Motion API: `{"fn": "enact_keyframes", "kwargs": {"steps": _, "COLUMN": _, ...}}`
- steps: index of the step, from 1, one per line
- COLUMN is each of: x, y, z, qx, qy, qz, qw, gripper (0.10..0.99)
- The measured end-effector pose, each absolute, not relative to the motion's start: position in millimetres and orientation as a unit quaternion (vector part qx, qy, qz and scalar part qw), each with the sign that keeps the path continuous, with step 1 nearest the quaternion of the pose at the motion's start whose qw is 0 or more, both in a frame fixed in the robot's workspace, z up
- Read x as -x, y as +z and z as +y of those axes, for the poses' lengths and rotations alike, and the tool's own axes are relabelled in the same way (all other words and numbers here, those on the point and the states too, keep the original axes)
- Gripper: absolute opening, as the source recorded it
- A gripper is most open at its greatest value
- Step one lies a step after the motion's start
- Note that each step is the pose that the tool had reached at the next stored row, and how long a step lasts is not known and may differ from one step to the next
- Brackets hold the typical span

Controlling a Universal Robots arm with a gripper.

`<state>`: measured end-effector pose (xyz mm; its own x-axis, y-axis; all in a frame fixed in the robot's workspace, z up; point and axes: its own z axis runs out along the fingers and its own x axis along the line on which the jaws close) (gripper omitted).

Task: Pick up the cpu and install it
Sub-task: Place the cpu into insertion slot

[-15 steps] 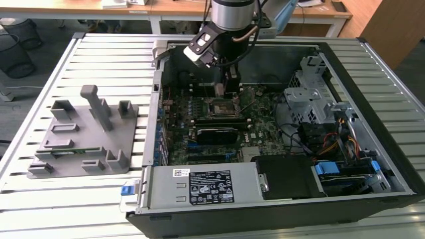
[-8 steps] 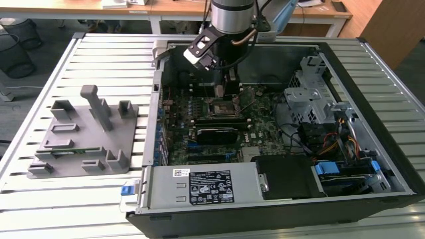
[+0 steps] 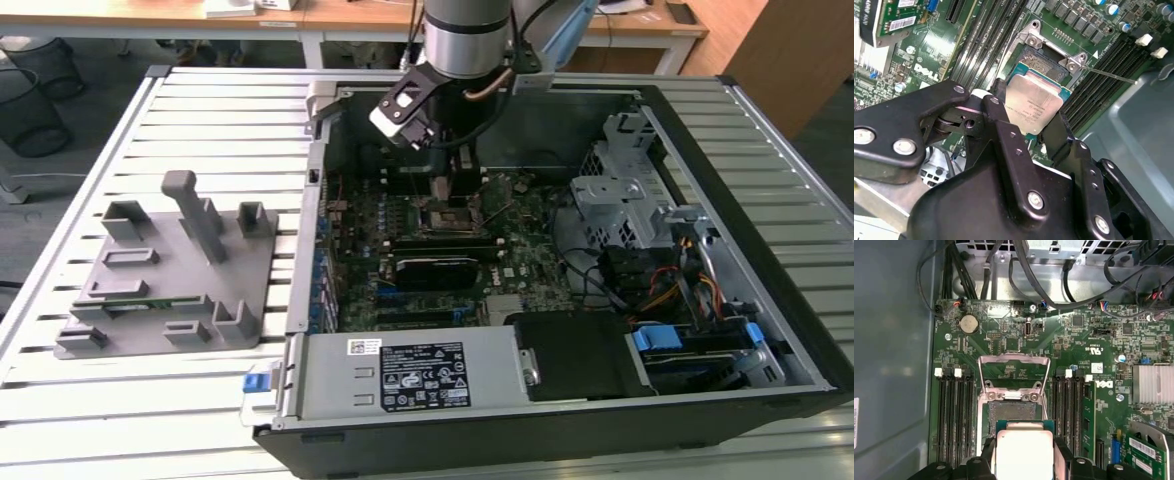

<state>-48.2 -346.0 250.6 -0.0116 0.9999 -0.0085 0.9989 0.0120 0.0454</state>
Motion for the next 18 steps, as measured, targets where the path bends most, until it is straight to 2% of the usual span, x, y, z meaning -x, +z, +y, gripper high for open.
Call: {"fn": "enact_keyframes", "kwargs": {"steps": 18, "x": 48.2, "y": 226.1, "z": -345.8, "qx": -0.703, "qy": 0.013, "qz": 0.711, "qw": 0.019, "gripper": 0.541}}
